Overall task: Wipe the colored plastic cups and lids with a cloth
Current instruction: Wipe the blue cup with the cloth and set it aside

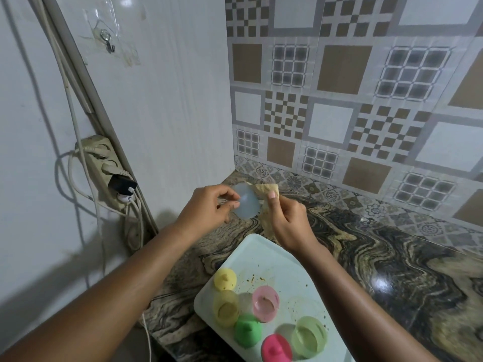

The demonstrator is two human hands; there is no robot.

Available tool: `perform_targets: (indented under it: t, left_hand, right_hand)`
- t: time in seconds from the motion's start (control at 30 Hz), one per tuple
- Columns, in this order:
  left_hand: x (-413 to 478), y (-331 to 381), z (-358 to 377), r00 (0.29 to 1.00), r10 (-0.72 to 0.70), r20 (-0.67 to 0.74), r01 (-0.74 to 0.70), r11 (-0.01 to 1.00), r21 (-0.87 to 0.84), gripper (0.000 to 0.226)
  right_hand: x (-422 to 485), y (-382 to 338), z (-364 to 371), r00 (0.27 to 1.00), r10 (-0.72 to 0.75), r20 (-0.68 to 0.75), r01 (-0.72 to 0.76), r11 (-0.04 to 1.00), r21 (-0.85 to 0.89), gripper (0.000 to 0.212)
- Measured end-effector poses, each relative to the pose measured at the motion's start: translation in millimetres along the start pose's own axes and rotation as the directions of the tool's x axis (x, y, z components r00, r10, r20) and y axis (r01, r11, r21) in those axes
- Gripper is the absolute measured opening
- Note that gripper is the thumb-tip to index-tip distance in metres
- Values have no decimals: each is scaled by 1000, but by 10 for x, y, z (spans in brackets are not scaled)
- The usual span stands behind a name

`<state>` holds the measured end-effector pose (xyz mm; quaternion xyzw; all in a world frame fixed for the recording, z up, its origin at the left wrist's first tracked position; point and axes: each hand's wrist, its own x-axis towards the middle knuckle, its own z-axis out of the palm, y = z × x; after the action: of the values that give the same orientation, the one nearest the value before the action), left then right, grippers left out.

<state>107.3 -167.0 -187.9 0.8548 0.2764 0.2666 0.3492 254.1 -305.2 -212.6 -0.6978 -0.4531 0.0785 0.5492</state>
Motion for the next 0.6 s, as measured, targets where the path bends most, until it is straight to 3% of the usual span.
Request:
perform_targets:
  t: [0.13, 0.3, 0.6]
  left_hand:
    - [131, -344, 139, 999, -6, 36, -1, 980, 197, 8]
    - [338, -621, 317, 999, -20, 45, 6, 956, 293, 12]
    - [447, -1381, 640, 982, -174, 75, 124, 889, 441, 18]
  right_hand:
    - [125, 181, 152, 973, 223, 63, -227, 972, 66, 60]
    - [404, 466, 429, 895, 435, 102, -446, 881, 158, 63]
    - [613, 973, 1055, 785, 594, 173, -613, 785, 84, 43]
